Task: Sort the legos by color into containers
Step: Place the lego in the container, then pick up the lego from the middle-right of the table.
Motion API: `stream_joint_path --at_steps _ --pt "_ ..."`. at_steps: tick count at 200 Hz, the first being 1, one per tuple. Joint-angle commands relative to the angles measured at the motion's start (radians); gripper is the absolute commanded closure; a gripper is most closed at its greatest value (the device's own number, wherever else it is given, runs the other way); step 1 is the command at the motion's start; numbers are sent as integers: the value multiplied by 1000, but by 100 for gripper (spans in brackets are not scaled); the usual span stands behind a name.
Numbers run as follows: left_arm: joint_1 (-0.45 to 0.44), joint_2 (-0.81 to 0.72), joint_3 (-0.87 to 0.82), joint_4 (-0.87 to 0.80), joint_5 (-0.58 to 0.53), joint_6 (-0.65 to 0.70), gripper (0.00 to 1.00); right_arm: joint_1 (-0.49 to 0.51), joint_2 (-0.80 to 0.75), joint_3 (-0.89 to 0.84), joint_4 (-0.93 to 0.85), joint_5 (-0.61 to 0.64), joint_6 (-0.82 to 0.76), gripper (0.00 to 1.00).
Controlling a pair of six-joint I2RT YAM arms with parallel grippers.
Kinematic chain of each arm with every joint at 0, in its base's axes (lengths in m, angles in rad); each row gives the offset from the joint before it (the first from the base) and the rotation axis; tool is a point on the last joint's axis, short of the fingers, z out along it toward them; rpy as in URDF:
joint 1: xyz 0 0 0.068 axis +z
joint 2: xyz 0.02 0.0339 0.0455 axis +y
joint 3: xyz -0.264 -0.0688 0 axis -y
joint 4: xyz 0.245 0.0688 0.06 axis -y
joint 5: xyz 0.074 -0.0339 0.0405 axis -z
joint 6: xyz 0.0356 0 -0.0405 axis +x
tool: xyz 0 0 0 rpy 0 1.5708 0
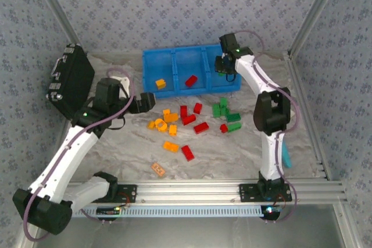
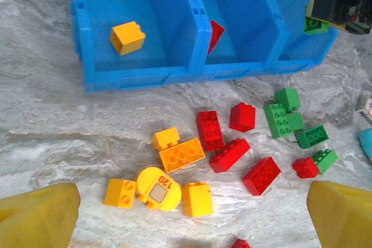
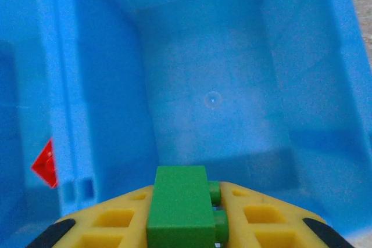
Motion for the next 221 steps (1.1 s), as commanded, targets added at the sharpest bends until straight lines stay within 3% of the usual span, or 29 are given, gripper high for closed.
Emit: stream_joint_path --at_steps 1,37,61,117,176,221 --pt "10 -42 -14 -59 -52 40 0 0 54 98 -88 24 -14 63" --pt "17 -31 -19 -68 -52 68 0 -1 38 114 -108 30 -12 40" --pt "18 -2 -14 -50 -32 78 0 -6 -27 58 -109 35 -20 32" --pt "19 74 17 -17 -18 126 0 -4 -352 -346 -73 33 57 31" --pt "27 163 68 -4 24 176 0 86 -721 -898 12 -6 384 35" --pt "27 207 72 29 58 170 0 184 -836 -1078 27 42 573 36"
